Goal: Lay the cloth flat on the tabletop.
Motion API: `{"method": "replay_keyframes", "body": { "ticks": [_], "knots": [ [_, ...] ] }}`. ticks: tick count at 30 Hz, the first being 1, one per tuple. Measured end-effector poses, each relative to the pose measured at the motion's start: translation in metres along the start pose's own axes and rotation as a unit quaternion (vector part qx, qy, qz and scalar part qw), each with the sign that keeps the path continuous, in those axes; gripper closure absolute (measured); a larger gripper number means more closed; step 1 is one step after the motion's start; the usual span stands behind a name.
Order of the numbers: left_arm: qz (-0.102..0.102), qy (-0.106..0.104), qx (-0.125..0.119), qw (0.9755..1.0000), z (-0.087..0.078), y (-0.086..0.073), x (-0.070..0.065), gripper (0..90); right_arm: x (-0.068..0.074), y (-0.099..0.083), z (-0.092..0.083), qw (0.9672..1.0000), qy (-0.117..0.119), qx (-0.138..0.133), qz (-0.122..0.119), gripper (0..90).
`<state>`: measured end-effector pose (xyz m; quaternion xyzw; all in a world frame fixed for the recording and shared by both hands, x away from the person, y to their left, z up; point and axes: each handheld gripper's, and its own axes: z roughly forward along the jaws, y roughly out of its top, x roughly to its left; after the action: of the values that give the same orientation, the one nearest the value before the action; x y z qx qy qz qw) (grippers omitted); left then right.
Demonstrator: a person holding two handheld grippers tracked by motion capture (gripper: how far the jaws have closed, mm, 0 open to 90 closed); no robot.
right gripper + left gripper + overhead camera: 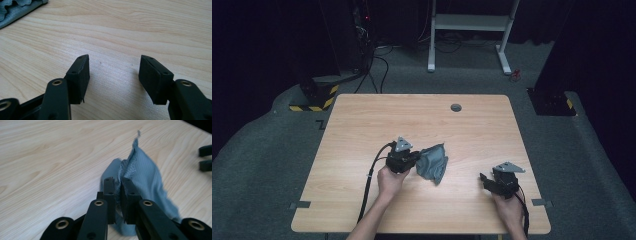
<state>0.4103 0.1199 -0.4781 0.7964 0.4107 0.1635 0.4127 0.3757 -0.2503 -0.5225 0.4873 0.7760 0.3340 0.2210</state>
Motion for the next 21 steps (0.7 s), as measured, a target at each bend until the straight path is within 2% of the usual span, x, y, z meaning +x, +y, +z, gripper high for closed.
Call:
{"method": "replay_keyframes", "body": {
  "ticks": [6,10,15,18,20,21],
  "knots": [
    [0.002,0.017,0.020,0.9996,-0.004,-0.015,0.013,82.8,0.000,0.000,0.000,1.0000,0.001,0.000,0.000,43.3],
    [0.017,0.040,0.041,0.9982,-0.003,-0.031,0.018,82.2,0.001,0.000,0.000,1.0000,0.001,0.000,0.001,44.3],
    [0.017,0.044,0.057,0.9973,-0.002,-0.044,0.022,81.7,0.001,0.000,0.000,1.0000,0.004,-0.001,-0.001,46.7],
    [0.013,0.043,0.058,0.9973,-0.002,-0.046,0.022,80.6,0.001,0.001,0.001,1.0000,0.006,-0.001,-0.004,48.6],
    [0.011,0.045,0.055,0.9974,-0.005,-0.047,0.022,74.4,0.002,0.002,0.002,1.0000,0.007,-0.002,-0.006,50.6],
    [0.011,0.054,0.045,0.9975,-0.010,-0.046,0.021,69.2,0.004,0.004,0.004,0.9999,0.008,-0.003,-0.011,50.5]
  ]
}}
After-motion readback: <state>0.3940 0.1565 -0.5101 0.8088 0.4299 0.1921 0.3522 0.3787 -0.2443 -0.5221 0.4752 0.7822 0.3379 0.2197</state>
